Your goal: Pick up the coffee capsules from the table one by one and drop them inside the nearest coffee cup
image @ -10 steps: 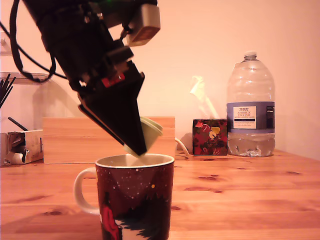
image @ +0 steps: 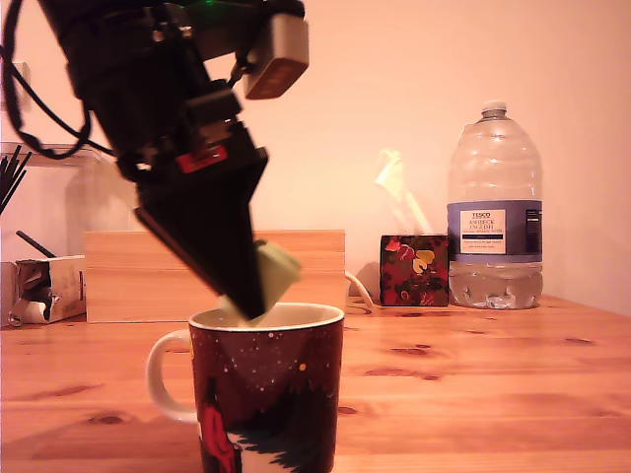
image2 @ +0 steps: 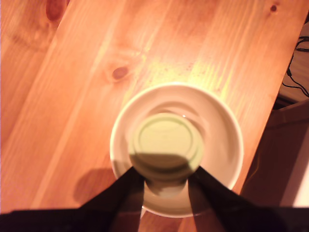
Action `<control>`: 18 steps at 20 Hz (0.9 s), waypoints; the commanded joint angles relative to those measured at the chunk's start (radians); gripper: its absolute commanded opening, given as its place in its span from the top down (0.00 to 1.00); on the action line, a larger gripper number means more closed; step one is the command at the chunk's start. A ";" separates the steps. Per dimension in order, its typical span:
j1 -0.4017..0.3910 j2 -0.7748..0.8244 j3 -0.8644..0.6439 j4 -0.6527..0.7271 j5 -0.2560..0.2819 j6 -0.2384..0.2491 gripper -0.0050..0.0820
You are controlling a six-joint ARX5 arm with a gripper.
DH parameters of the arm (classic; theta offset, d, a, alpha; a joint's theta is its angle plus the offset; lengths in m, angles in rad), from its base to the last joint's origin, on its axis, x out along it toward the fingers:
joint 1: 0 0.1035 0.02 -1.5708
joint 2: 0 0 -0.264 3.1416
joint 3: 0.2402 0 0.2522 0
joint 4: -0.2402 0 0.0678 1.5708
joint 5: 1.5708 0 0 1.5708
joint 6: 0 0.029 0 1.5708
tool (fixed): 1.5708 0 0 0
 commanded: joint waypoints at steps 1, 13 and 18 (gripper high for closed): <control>-0.004 0.010 -0.004 0.000 0.000 0.005 0.78; -0.004 -0.003 -0.006 0.123 0.003 -0.036 0.31; 0.017 -0.061 -0.050 0.253 0.005 -0.056 0.88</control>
